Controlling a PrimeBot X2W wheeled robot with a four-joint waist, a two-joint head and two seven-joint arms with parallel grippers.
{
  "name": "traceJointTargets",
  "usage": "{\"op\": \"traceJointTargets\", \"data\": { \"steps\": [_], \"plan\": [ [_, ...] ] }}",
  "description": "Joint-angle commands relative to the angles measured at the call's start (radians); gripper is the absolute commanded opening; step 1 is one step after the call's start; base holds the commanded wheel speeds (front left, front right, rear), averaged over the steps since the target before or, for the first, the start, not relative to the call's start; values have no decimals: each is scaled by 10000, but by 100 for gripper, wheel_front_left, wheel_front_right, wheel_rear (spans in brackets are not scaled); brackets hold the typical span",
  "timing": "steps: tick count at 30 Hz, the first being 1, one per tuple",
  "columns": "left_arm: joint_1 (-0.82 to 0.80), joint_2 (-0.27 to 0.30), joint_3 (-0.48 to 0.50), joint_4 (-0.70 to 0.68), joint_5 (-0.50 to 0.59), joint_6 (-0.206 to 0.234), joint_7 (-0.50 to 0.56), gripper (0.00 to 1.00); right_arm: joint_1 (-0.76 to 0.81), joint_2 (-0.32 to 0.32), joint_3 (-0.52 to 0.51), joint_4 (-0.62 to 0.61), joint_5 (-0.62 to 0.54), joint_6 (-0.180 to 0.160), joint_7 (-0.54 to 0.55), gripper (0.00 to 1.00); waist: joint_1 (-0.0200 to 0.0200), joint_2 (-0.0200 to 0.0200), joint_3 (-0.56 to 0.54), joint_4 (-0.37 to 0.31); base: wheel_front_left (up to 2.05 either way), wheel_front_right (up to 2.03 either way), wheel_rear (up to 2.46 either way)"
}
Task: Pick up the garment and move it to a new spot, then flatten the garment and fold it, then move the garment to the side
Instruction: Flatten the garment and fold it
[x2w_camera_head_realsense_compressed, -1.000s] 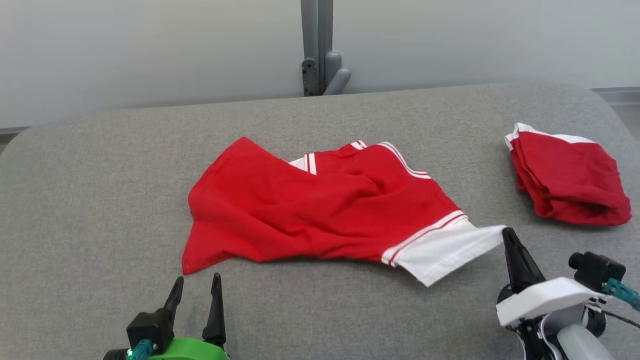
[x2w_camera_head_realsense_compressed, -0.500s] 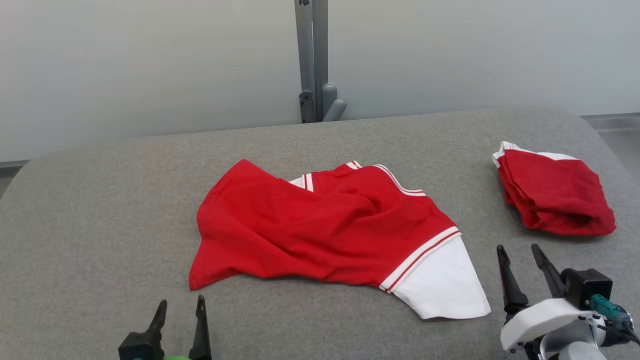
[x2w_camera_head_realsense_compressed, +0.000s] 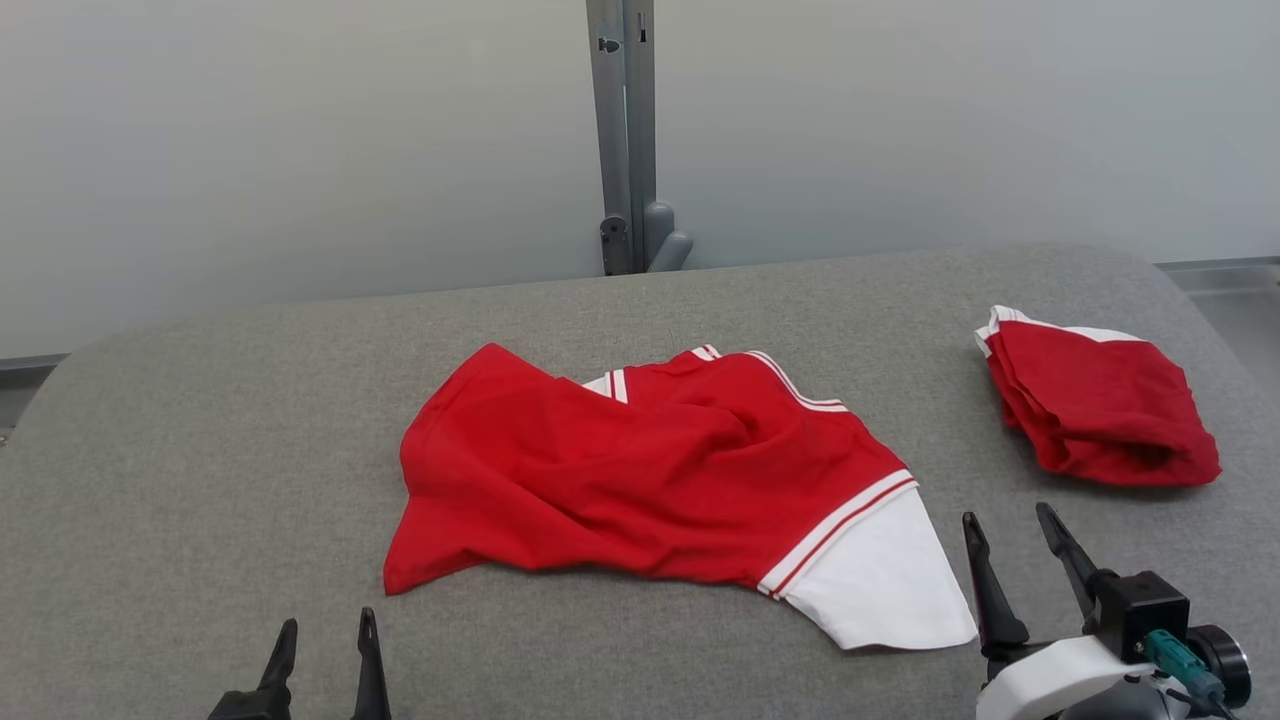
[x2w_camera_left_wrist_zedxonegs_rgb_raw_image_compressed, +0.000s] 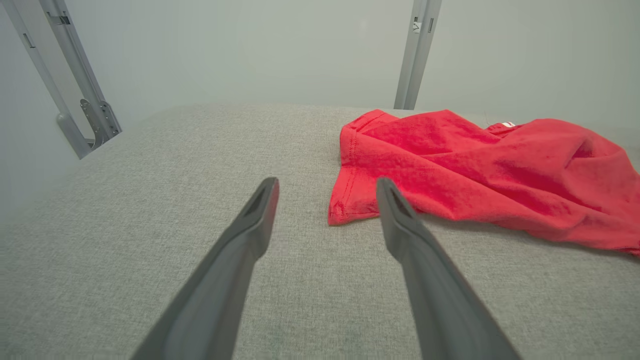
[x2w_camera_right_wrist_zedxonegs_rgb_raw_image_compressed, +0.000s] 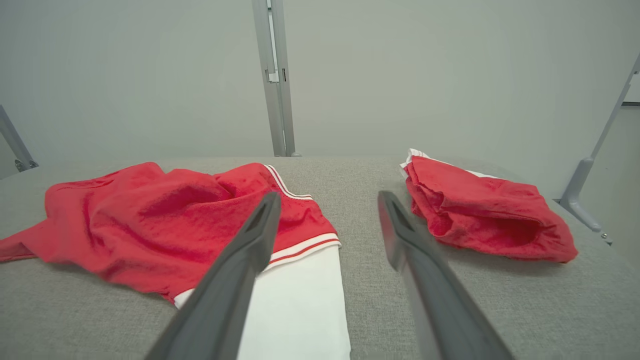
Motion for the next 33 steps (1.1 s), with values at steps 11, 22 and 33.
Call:
{"op": "traceJointTargets", "data": {
  "steps": [11, 22, 33],
  "plan": [
    [-180, 43, -282, -115, -92, -123, 4, 100, 125, 102, 43, 443, -163, -9, -28, 100, 0, 86, 598, 89, 0, 0, 0],
    [-867, 43, -912, 228, -372, 8, 4, 100, -398, 54, -287, 2206, -256, -9, -29, 100, 0, 86, 1851, 207, 0, 0, 0],
    [-1362, 43, -954, 351, -489, 25, 4, 100, -1318, 18, 159, 4501, 488, -9, 45, 0, 0, 86, 2324, 295, 0, 0, 0]
  ]
}}
